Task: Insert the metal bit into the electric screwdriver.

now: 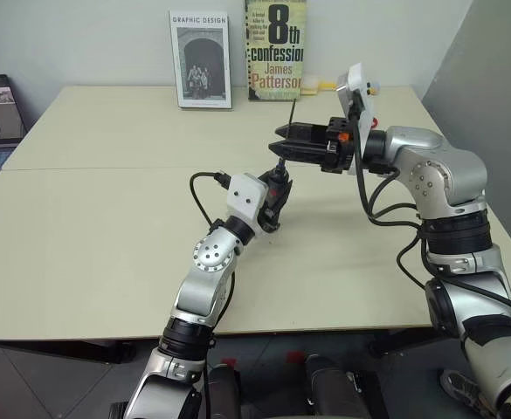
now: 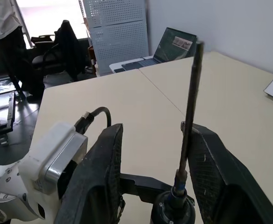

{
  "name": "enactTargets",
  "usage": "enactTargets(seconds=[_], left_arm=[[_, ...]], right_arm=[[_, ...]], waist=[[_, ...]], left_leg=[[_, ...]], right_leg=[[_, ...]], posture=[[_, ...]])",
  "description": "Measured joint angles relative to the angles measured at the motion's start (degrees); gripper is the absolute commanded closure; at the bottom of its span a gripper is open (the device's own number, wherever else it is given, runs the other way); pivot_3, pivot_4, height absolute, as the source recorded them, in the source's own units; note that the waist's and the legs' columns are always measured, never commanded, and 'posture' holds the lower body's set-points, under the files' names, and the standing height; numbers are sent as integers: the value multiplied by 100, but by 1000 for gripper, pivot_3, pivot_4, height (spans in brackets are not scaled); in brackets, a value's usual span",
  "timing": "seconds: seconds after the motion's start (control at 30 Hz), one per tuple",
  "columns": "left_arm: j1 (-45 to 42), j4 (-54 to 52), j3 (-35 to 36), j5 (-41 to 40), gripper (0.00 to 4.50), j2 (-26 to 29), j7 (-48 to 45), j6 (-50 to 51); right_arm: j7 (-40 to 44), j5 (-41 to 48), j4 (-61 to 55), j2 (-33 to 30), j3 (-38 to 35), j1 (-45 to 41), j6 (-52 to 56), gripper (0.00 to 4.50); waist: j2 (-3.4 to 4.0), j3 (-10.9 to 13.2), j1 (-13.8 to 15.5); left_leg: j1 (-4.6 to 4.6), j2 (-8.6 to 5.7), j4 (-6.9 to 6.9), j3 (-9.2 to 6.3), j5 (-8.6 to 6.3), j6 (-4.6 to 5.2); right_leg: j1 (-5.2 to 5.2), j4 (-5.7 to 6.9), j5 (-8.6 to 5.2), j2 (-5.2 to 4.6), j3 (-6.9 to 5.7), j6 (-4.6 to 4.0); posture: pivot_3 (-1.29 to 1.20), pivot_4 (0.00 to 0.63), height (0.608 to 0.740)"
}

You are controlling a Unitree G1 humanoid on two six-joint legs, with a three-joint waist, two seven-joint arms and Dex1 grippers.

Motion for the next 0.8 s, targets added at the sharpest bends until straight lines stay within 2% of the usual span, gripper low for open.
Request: enactTargets(seconds=[0.37, 0.43, 0.47, 0.7, 0.8], left_arm=[[-8, 0, 0, 0, 2857, 20, -38, -2], [-8, 0, 0, 0, 2857, 20, -38, -2], [-8, 0, 0, 0, 2857, 20, -38, -2], [-6, 0, -17, 4, 2857, 28, -62, -17], [-6, 0, -25, 9, 2857, 35, -67, -24]], right_arm=[[-197, -43, 35, 20, 7, 25, -22, 2445], [-227, -34, 38, 26, 3, 25, -22, 2806], [-230, -25, 40, 27, -4, 25, -22, 2832], [-281, -32, 137, 22, -84, 36, -91, 4481], [-283, -39, 143, 17, -98, 48, -111, 4500]], waist=[[0, 0, 0], [0, 0, 0], [0, 0, 0], [0, 0, 3], [0, 0, 4]], left_leg=[[0, 0, 0, 0, 0, 0], [0, 0, 0, 0, 0, 0], [0, 0, 0, 0, 0, 0], [-1, 0, 1, 0, 0, 0], [-2, 0, 1, 0, 0, 0]], right_leg=[[0, 0, 1, 0, 0, 1], [0, 0, 1, 0, 0, 1], [0, 0, 1, 0, 0, 1], [0, 0, 1, 0, 0, 1], [0, 0, 1, 0, 0, 1]], posture=[[0, 150, 740], [0, 150, 740], [0, 150, 740], [0, 150, 740], [0, 150, 740]])
